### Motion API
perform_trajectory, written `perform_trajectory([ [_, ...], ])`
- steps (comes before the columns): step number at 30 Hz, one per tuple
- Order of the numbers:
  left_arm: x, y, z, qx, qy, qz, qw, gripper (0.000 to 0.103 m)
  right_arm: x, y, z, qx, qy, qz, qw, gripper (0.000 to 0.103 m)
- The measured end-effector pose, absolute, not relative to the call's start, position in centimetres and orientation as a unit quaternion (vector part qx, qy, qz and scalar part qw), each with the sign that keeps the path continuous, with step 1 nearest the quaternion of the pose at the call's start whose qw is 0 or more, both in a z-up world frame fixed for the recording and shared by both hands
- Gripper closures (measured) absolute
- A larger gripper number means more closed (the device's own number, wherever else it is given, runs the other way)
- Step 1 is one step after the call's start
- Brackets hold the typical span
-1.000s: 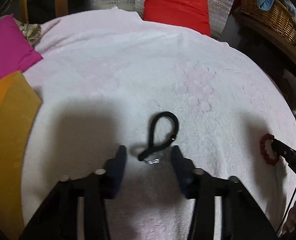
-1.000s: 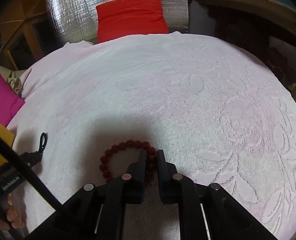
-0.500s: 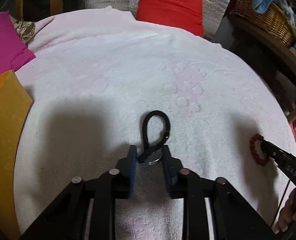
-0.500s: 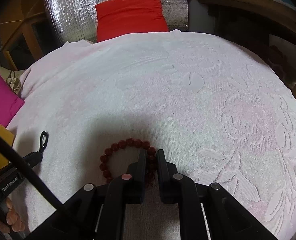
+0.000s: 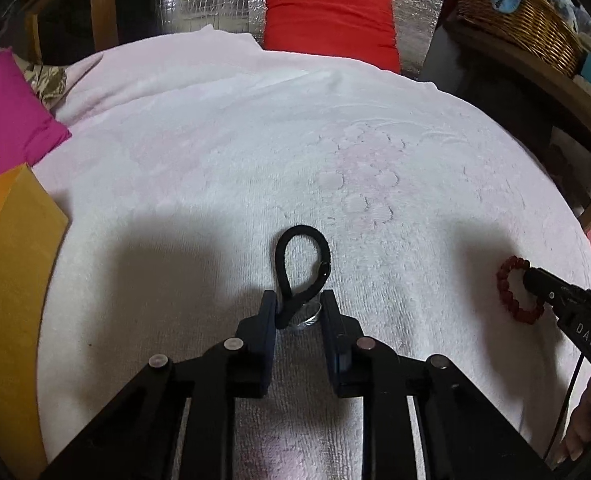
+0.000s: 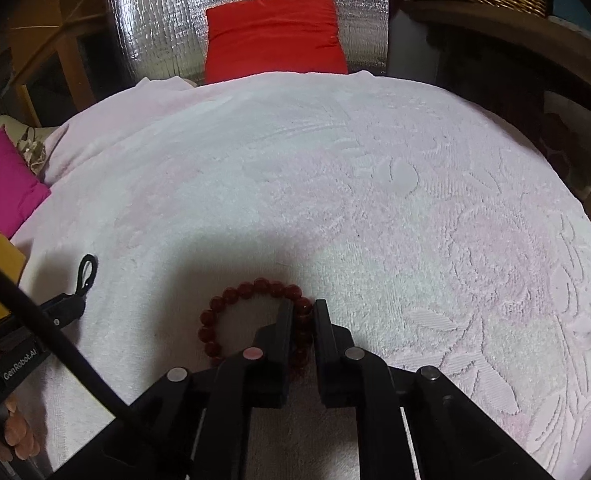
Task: Organize jewelry
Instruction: 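Lift the clasp hair tie with the left gripper while the right lifts the red bead bracelet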
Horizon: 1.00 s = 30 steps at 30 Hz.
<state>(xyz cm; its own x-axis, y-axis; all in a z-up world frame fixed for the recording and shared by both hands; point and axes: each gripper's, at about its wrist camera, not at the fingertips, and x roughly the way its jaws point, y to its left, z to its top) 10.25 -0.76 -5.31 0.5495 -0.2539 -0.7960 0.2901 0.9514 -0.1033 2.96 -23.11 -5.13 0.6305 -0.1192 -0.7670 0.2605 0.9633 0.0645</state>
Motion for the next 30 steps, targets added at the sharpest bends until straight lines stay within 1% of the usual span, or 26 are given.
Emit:
perform_trajectory([
  [17,8.7,-1.1,-3.4,0.047,0.419,-0.158,0.893,0.081,0.9,-23.4,-2.8,0.097,0.387,-0.103,0.911,0.092],
  [22,8.3,-1.4,-3.1,0.052,0.413,-0.163,0.895,0.081,0.8,-24.0,-2.9,0.097,0.393,-0.111,0.908,0.092],
  [30,7.6,-2.1,-2.9,0.053,0.416,-0.179,0.89,0.081,1.8,-25.9,-4.8,0.117,0.432,-0.12,0.886,0.092],
])
